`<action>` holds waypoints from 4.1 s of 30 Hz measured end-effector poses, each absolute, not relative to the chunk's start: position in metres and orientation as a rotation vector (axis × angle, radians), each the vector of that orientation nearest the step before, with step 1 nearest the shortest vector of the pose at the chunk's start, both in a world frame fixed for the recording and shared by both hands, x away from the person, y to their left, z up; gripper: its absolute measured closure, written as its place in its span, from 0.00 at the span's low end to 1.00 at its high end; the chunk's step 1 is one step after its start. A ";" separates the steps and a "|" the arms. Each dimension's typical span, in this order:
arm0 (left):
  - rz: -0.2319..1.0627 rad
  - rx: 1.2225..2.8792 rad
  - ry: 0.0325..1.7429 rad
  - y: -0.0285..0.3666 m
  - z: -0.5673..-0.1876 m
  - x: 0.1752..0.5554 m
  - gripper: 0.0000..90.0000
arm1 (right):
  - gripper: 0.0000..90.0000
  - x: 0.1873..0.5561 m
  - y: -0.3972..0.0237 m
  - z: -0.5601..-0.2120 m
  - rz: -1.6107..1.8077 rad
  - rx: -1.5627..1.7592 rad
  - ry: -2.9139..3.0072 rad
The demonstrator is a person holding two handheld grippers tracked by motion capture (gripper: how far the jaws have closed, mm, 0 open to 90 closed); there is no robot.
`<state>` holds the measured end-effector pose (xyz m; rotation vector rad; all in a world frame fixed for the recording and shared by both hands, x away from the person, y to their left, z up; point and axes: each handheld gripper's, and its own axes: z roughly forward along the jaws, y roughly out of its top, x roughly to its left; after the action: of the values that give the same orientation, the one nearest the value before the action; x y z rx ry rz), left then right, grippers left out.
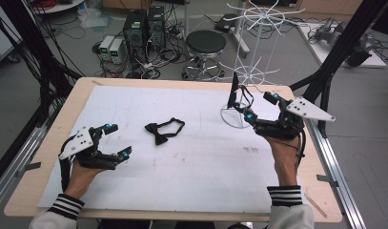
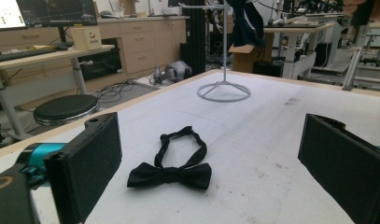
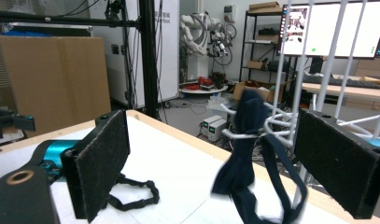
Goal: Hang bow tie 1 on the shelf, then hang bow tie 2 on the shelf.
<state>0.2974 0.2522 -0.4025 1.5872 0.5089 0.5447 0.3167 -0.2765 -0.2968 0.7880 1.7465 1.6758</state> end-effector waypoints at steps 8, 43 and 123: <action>0.549 1.568 0.516 0.255 -0.402 0.298 0.07 | 0.12 0.304 -0.273 -0.320 1.673 0.766 1.730; 0.562 1.595 0.522 0.254 -0.400 0.301 0.07 | 0.12 0.275 -0.272 -0.380 1.715 0.769 1.686; 0.361 2.496 0.122 0.172 -0.365 0.443 0.13 | 0.12 0.272 -0.275 -0.377 1.825 0.708 1.676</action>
<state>0.4427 0.1721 -0.3652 2.4957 0.1221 0.3609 0.2718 -0.2749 -0.3768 0.7084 1.6758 1.8252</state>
